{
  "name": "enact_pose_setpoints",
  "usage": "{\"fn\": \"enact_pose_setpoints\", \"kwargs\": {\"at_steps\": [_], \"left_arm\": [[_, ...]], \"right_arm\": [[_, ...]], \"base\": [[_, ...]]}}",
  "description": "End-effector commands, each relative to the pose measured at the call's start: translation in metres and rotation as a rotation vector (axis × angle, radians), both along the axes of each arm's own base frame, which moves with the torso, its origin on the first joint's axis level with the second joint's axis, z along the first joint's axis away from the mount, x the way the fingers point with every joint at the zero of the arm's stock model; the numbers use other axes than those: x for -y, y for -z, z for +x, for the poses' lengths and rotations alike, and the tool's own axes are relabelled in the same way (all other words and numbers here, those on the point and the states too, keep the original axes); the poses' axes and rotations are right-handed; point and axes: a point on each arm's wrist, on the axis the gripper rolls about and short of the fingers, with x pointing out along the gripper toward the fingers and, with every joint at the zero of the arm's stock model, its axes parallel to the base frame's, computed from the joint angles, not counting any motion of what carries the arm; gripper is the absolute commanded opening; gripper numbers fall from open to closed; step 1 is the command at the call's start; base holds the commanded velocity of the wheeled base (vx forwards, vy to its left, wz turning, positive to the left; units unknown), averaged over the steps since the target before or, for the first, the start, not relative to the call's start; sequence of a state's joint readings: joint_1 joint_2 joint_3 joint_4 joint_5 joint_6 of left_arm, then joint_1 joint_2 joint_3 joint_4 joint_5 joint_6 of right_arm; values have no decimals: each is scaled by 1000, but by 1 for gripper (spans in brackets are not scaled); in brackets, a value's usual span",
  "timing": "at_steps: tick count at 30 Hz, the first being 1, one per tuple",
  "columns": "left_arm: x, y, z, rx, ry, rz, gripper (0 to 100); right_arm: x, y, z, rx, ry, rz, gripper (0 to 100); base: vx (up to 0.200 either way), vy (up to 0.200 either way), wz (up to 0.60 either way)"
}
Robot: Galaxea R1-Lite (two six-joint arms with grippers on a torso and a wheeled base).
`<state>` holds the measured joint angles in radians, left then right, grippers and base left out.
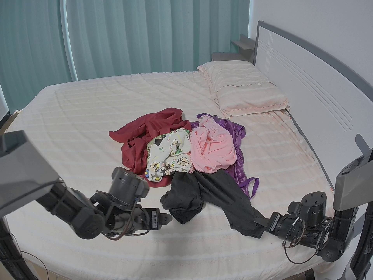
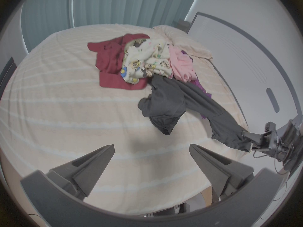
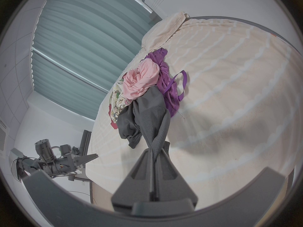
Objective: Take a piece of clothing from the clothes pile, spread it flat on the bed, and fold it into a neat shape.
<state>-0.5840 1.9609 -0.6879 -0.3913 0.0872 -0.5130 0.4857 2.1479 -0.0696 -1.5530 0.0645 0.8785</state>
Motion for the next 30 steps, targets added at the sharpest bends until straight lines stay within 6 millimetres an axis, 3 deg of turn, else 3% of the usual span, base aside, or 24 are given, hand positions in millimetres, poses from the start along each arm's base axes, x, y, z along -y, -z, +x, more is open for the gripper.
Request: {"fn": "enact_pose_setpoints", "kwargs": {"at_steps": [1, 9, 21, 30], "left_arm": [[35, 50, 21, -62, 16, 21, 100], [57, 68, 50, 1, 6, -28, 100], [73, 93, 72, 15, 25, -25, 100], [79, 97, 80, 29, 30, -28, 100]], "right_arm": [[0, 2, 2, 3, 4, 1, 0], [1, 0, 3, 13, 10, 6, 0], [1, -5, 2, 32, 16, 9, 0], [0, -4, 2, 29, 15, 8, 0]], "base": [[0, 0, 0], [0, 0, 0], [0, 0, 0], [0, 0, 0]]}}
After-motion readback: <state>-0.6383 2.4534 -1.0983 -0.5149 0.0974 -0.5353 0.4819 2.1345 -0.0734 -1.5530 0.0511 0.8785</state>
